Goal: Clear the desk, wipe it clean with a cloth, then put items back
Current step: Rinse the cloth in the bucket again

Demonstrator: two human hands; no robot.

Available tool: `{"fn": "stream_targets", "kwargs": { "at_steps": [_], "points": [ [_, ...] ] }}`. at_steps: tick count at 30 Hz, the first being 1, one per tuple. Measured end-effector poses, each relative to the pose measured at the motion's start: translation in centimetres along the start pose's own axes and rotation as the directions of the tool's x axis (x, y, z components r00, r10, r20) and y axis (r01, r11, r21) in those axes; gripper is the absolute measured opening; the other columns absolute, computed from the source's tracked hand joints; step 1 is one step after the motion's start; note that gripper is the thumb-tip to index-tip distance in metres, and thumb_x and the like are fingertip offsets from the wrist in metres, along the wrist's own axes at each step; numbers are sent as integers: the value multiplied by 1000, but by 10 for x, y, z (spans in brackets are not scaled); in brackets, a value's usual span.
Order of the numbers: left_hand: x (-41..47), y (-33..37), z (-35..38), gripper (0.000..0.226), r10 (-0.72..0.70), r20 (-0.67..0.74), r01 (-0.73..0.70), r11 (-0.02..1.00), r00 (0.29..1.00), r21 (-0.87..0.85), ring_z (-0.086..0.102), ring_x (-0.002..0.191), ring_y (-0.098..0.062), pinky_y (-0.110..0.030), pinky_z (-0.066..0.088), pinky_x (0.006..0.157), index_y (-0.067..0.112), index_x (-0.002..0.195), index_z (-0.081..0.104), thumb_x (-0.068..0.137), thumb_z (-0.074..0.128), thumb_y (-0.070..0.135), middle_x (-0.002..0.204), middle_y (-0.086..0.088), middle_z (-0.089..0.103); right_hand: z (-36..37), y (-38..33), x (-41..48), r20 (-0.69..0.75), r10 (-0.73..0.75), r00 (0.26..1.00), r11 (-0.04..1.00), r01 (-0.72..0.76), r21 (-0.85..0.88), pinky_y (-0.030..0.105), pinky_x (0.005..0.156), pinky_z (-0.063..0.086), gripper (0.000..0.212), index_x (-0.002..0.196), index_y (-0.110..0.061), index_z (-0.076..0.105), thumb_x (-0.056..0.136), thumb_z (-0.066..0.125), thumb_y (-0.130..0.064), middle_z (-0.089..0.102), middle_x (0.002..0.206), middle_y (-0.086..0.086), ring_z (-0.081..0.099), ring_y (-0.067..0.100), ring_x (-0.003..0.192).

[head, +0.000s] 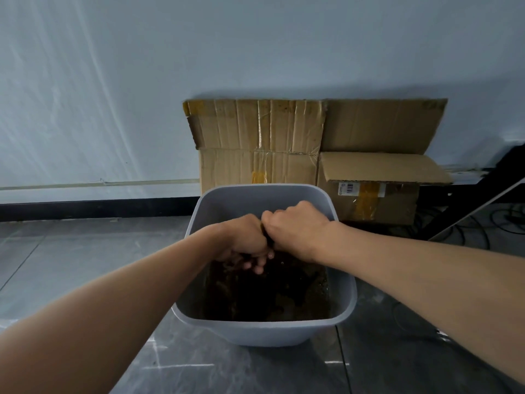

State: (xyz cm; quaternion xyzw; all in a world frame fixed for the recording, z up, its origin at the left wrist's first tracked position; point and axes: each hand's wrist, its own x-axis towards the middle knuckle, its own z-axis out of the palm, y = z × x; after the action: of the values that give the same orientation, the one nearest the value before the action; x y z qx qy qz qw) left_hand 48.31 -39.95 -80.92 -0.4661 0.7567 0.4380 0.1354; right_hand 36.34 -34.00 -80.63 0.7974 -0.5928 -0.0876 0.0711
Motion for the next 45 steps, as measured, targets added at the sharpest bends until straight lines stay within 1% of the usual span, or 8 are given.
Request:
{"fn": "stream_targets", "kwargs": {
  "at_steps": [3, 5, 7, 10, 14, 24, 36, 45],
  "points": [
    [2, -1, -5, 15, 190, -236, -107, 940, 953, 325, 64, 64, -19, -37, 56, 68, 13, 76, 66, 88, 58, 8, 71, -5, 70, 0, 5, 7, 302, 113, 947, 833, -256, 491, 38, 65, 44, 23, 113, -12, 50, 96, 60, -25, 59, 97, 5, 63, 27, 89],
    [-3, -3, -8, 11, 344, -322, -126, 830, 882, 543, 65, 77, -23, -39, 56, 73, 20, 77, 59, 86, 62, 16, 81, -3, 68, 0, 12, 9, 515, -20, 857, 389, -467, 794, 32, 68, 52, 17, 107, -13, 58, 94, 66, -21, 62, 96, 5, 61, 21, 86],
    [-6, -10, -13, 11, 497, -334, -146, 703, 801, 696, 64, 81, -27, -38, 52, 71, 22, 79, 53, 89, 60, 23, 87, -4, 67, -4, 19, 8, 556, -136, 820, -4, -561, 828, 30, 73, 55, 19, 109, -10, 65, 91, 70, -16, 64, 100, 4, 59, 19, 91],
    [-4, -18, -18, 16, 728, -276, -322, 566, 628, 759, 66, 77, -28, -39, 51, 65, 15, 87, 64, 90, 54, 26, 85, -3, 70, -7, 28, 6, 539, -206, 817, -201, -574, 794, 34, 78, 57, 23, 112, -9, 66, 90, 70, -12, 64, 113, 7, 64, 22, 97],
    [-1, -18, -26, 18, 854, -203, -430, 429, 478, 795, 66, 70, -27, -39, 53, 56, 12, 91, 69, 83, 58, 24, 80, -2, 69, -11, 25, 6, 578, -278, 767, -6, -603, 798, 27, 71, 47, 14, 103, -10, 65, 96, 59, -21, 68, 110, 9, 63, 17, 88],
    [10, 2, -9, 20, 363, -318, -194, 869, 876, 456, 61, 68, -21, -34, 50, 61, 16, 67, 55, 84, 59, 8, 69, -3, 62, -22, 17, 8, 302, 60, 951, 960, -138, 243, 33, 63, 36, 21, 93, -21, 56, 97, 55, -41, 60, 89, -3, 57, 19, 79],
    [11, 2, -24, 23, -50, 187, 63, 996, 981, -64, 32, 45, -14, -22, 24, 46, 13, 72, 60, 78, 47, -5, 57, -4, 46, 4, 12, 19, -112, -40, 993, 966, 10, -257, 37, 79, 40, 11, 97, -13, 55, 100, 44, -14, 70, 89, 2, 68, 25, 78],
    [-59, 81, -100, 9, 42, -149, -58, 993, 988, -106, 57, 63, -19, -26, 45, 52, 1, 92, 66, 84, 63, 1, 76, -12, 64, -165, 42, 21, 386, 301, 872, 757, -465, 459, 38, 66, 43, 24, 115, -14, 56, 92, 58, -8, 60, 96, 5, 56, 24, 82]
  ]
}}
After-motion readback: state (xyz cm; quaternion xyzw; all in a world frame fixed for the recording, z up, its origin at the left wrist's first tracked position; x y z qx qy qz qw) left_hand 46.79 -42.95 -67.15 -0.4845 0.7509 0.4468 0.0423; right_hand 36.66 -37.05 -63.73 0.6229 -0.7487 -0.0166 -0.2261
